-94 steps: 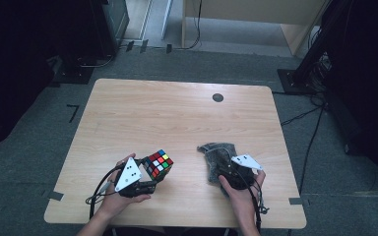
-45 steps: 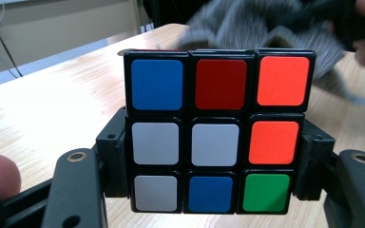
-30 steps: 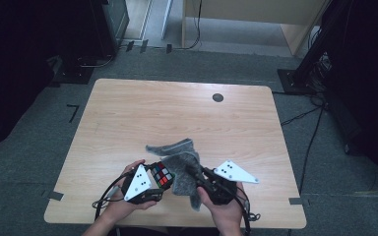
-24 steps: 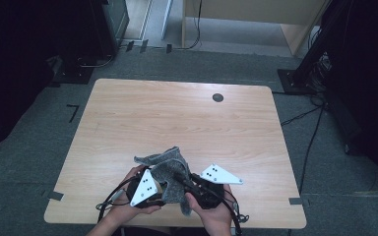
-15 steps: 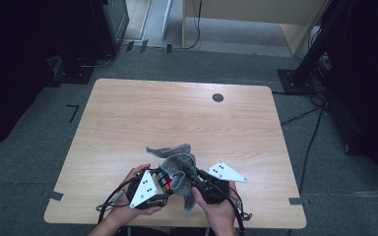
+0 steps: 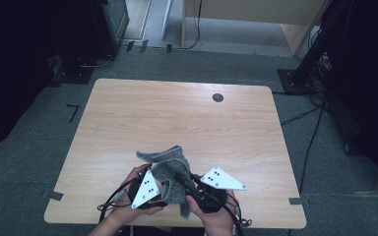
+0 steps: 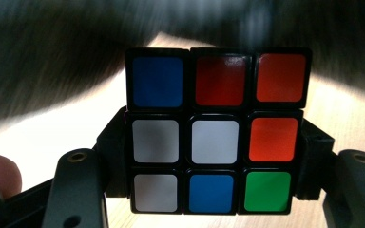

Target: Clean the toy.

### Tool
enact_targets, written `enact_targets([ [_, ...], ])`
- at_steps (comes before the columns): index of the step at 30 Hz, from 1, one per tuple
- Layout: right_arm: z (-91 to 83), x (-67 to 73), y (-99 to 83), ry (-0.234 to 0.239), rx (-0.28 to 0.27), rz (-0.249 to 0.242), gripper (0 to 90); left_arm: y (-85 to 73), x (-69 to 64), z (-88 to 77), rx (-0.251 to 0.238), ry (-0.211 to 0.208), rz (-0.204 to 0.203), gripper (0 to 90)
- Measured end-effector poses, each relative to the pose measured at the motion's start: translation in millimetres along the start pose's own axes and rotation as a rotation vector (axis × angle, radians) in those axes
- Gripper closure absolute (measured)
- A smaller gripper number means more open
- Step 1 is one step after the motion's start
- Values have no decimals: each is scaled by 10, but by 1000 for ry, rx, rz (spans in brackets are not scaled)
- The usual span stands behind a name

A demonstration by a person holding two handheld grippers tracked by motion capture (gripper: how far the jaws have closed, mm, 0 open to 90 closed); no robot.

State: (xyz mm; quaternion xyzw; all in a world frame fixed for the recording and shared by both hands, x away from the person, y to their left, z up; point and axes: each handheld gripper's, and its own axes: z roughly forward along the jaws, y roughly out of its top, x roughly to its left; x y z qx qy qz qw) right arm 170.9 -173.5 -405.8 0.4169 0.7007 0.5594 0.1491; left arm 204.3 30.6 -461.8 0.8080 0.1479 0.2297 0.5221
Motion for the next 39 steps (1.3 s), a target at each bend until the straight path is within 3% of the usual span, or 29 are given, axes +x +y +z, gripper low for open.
enact_targets([
  [3, 4, -88, -37, -17, -24, 28, 796, 10, 30, -32, -27, -20, -16, 337],
  [5, -5, -195, -32, -74, -12, 26, 797, 9, 57, -53, -48, -25, -28, 337],
  [9, -103, -469, -6, -107, -25, 116, 796, -17, 187, -118, -116, -62, -114, 337],
  [13, -191, -584, 33, -52, -86, 190, 795, -74, 347, -174, -157, -90, -220, 337],
  [16, -146, -548, 37, 9, -91, 193, 787, -99, 435, -219, -200, -123, -275, 337],
  [18, -103, -520, 25, 49, -102, 195, 782, -99, 450, -233, -216, -147, -283, 337],
  [21, -45, -472, -1, 116, -96, 217, 780, -74, 415, -225, -217, -169, -265, 337],
  [23, 5, -439, -33, 133, -75, 209, 781, -52, 396, -233, -227, -185, -264, 337],
  [27, 75, -437, -145, 194, -61, 280, 796, -27, 419, -258, -257, -213, -306, 336],
  [29, 129, -433, -189, 205, -19, 280, 801, -28, 441, -274, -255, -200, -307, 336],
  [31, 214, -463, -213, 233, 76, 265, 799, -27, 484, -304, -269, -192, -325, 336],
  [32, 248, -483, -226, 237, 118, 252, 798, -23, 506, -316, -277, -186, -336, 336],
  [33, 254, -493, -239, 217, 123, 242, 797, -19, 526, -328, -283, -182, -342, 337],
  [34, 249, -512, -242, 205, 115, 245, 796, -18, 541, -339, -289, -180, -346, 337],
  [35, 181, -567, -203, 187, 60, 276, 794, -22, 550, -348, -289, -180, -344, 337],
  [36, 181, -567, -203, 187, 60, 276, 794, -29, 549, -351, -285, -178, -337, 337],
  [39, 21, -621, -103, 190, -92, 315, 792, -50, 519, -332, -261, -182, -328, 337],
])
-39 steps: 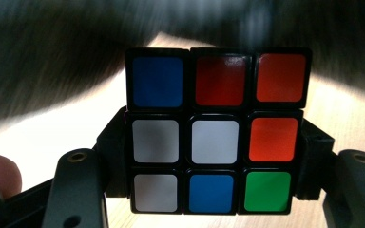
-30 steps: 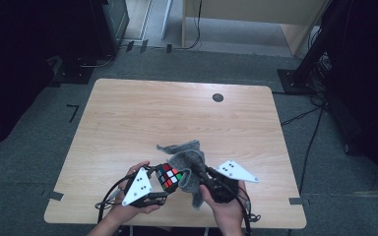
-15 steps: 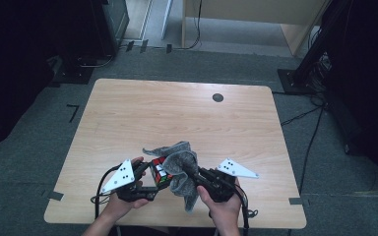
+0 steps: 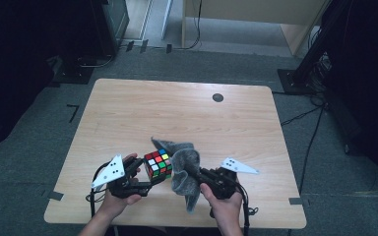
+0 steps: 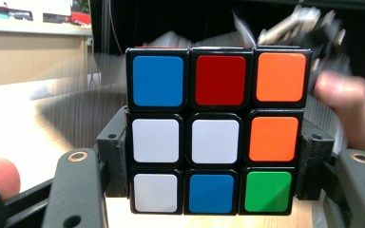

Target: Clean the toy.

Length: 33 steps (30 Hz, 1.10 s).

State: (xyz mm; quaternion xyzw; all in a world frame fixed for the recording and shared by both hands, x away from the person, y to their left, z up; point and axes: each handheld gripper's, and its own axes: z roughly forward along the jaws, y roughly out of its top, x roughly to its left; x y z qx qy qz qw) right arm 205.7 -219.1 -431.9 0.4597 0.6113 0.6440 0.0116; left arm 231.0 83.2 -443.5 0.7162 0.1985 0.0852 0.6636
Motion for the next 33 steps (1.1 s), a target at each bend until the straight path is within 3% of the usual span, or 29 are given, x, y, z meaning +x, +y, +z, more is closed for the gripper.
enact_targets([
  [2, -29, 39, 35, 29, -29, 0, 792, -2, -25, 17, -2, -13, -7, 337],
  [5, 77, 108, -36, 79, 31, -44, 793, 15, -41, 31, -15, -41, -31, 336],
  [7, 141, 164, -130, 78, 38, -78, 802, 21, -9, 4, -30, -54, -65, 335],
  [10, 184, 190, -166, 87, 97, -128, 801, 80, 53, -70, -75, -21, -104, 336],
  [13, 275, 216, -228, -9, 186, -208, 799, 149, 94, -148, -143, 14, -135, 336],
  [15, 407, 206, -336, -22, 296, -218, 796, 161, 97, -172, -170, 48, -136, 336],
  [16, 473, 237, -403, -35, 345, -260, 795, 159, 96, -168, -171, 55, -138, 336],
  [18, 571, 342, -510, -40, 375, -359, 792, 142, 79, -129, -152, 48, -142, 336],
  [19, 601, 395, -537, -22, 376, -384, 788, 126, 68, -105, -127, 43, -132, 336],
  [21, 605, 483, -540, -1, 324, -411, 785, 91, 35, -47, -91, 41, -119, 336],
  [23, 548, 530, -499, 0, 240, -380, 785, 58, 9, 3, -76, 36, -124, 336],
  [26, 462, 497, -431, -23, 163, -302, 794, 39, -9, 42, -73, 38, -132, 336],
  [29, 381, 355, -374, -54, 109, -200, 799, 49, -12, 37, -83, 31, -128, 337],
  [32, 269, 137, -310, -114, 28, -60, 801, 67, 0, 8, -78, 46, -121, 337],
  [33, 227, 71, -290, -138, 4, -37, 801, 69, 6, -1, -80, 52, -122, 337],
])
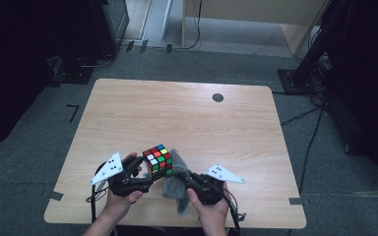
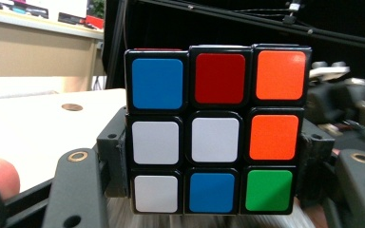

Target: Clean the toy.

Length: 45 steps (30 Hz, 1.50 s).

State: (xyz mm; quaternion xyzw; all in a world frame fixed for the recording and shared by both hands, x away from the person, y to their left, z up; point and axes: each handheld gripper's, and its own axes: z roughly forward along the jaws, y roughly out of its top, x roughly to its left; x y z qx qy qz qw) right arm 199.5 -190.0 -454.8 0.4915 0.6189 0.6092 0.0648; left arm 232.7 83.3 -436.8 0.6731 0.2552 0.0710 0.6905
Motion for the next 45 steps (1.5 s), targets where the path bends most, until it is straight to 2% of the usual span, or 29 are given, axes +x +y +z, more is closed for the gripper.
enact_targets([
  [3, -37, -96, 19, -54, -1, -30, 799, 9, 35, -15, -8, 1, -17, 337],
  [4, -24, -81, 6, -55, 18, -45, 799, 10, 42, -13, -11, 2, -22, 337],
  [6, 43, 7, -51, -47, 60, -107, 797, 9, 51, -9, -8, -2, -25, 337],
  [9, 171, 242, -167, 14, 123, -221, 794, -9, 32, 14, 4, -1, -19, 337],
  [12, 213, 454, -210, 94, 125, -295, 784, -35, 5, 44, 21, 3, -10, 337],
  [14, 191, 500, -183, 87, 110, -328, 780, -36, -5, 50, 26, 7, -10, 337],
  [16, 150, 420, -135, 46, 86, -310, 782, -28, -10, 45, 19, 11, -6, 337],
  [18, 104, 253, -74, 1, 65, -243, 784, -15, -4, 29, 23, 18, 8, 337],
  [19, 74, 165, -48, -45, 47, -210, 784, -11, 1, 23, 28, 25, 17, 337],
  [22, -10, -118, 35, -168, 18, -188, 765, -22, 19, 19, 47, 51, 47, 337],
  [25, -39, -360, 82, -282, 56, -204, 664, -46, 38, 30, 73, 73, 73, 337],
  [27, -39, -491, 92, -317, 82, -197, 565, -61, 45, 35, 87, 82, 89, 337],
  [29, -55, -555, 109, -342, 84, -189, 501, -76, 51, 41, 96, 84, 100, 337],
  [32, -114, -515, 186, -351, 46, -189, 433, -108, 52, 59, 112, 93, 117, 337],
  [34, -158, -417, 250, -338, 17, -192, 401, -138, 45, 79, 126, 103, 135, 337],
  [35, -177, -348, 279, -312, 4, -191, 389, -156, 38, 93, 135, 106, 144, 337],
  [38, -193, -80, 344, -195, -9, -177, 359, -213, 12, 138, 157, 109, 171, 337],
  [40, -173, 99, 356, -92, 7, -166, 351, -250, -9, 163, 167, 106, 191, 337],
  [41, -155, 170, 351, -55, 19, -159, 336, -268, -19, 176, 169, 101, 203, 337],
  [42, -135, 224, 342, -30, 30, -153, 319, -286, -32, 190, 175, 96, 212, 337],
  [43, -81, 287, 308, -18, 64, -149, 277, -303, -49, 206, 182, 91, 219, 337],
  [45, -54, 297, 289, -18, 80, -139, 252, -336, -98, 244, 198, 89, 257, 337],
])
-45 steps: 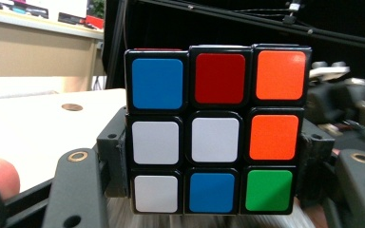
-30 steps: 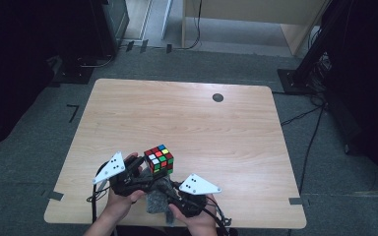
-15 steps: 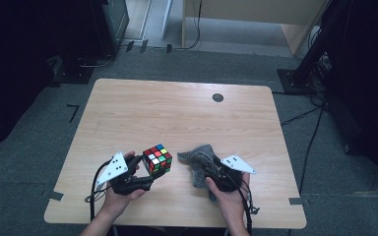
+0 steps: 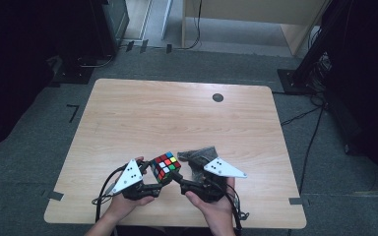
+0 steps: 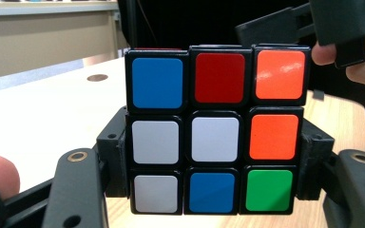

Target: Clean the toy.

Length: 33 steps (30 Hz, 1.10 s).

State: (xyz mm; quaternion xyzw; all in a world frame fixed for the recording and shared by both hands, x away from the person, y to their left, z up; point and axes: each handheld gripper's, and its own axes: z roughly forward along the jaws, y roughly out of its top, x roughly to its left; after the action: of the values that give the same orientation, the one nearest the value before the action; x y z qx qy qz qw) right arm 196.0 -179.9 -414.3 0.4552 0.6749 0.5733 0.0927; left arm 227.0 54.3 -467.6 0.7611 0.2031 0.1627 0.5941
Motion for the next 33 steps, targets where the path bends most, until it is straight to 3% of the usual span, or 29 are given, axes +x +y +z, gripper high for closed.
enact_targets([
  [3, 66, 1, -45, 5, 41, 45, 210, -10, -90, 52, 23, 4, 62, 337],
  [7, 137, 5, -93, -20, 83, 57, 198, -17, -195, 103, 41, 2, 124, 336],
  [10, 166, 1, -127, -51, 101, 72, 252, -19, -260, 122, 42, 0, 158, 336],
  [12, 171, -15, -146, -36, 105, 89, 317, -20, -273, 131, 55, 19, 173, 335],
  [17, 144, 15, -147, -46, 87, 96, 345, -19, -268, 128, 37, 10, 167, 332],
  [20, 126, 18, -142, -61, 76, 98, 346, -26, -284, 139, 46, 25, 185, 320],
  [26, 29, -63, -86, -98, 20, 122, 346, -29, -256, 116, 40, 35, 176, 294],
  [33, 28, -81, -93, -86, 18, 143, 346, -14, -275, 113, 28, 36, 178, 305],
])
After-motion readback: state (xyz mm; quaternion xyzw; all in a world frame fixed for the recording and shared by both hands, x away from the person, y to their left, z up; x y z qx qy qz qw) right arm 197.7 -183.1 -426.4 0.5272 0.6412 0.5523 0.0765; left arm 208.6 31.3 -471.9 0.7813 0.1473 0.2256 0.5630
